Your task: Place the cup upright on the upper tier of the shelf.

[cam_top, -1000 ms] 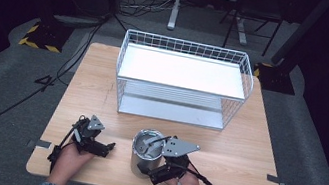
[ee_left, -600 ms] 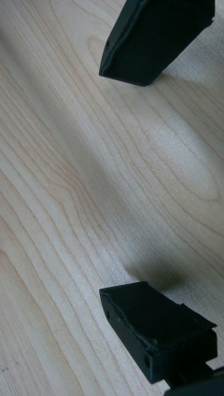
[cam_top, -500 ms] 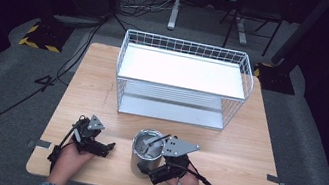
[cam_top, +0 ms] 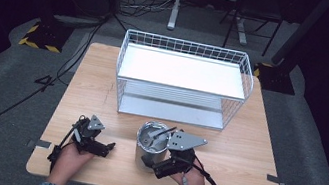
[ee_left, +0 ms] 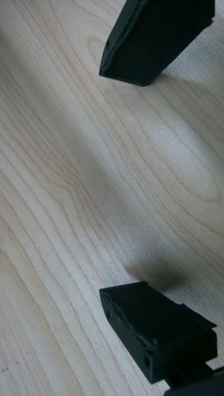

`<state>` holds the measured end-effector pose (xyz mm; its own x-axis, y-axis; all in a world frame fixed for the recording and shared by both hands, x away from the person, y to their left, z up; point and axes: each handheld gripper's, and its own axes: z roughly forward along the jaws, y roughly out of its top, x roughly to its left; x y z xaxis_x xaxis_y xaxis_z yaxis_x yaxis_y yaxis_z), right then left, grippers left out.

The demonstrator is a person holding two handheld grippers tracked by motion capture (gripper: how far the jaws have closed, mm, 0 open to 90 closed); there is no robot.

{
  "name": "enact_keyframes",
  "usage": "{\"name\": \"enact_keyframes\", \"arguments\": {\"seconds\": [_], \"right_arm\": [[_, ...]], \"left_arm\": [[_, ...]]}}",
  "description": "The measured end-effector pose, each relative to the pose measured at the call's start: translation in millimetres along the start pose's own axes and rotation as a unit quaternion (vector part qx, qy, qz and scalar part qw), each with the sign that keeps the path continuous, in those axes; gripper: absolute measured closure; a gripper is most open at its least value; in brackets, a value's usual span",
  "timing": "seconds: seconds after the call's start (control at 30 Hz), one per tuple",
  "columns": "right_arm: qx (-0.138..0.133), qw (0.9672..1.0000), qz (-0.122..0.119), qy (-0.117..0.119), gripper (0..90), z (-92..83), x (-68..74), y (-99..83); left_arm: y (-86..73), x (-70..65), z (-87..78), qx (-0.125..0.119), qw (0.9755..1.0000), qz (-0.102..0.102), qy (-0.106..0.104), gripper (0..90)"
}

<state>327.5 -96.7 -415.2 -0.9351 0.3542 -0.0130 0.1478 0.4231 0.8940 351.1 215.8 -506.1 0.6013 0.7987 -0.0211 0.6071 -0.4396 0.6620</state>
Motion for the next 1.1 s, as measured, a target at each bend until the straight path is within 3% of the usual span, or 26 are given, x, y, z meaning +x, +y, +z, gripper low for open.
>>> {"name": "enact_keyframes", "arguments": {"seconds": [1.1], "right_arm": [[-0.004,0.9997,-0.009,-0.024,3.8,-39.3,-26.2,72.1]], "left_arm": [[-0.1,0.0,-0.1,0.0,1.0,-0.002,-0.001,0.3]]}}
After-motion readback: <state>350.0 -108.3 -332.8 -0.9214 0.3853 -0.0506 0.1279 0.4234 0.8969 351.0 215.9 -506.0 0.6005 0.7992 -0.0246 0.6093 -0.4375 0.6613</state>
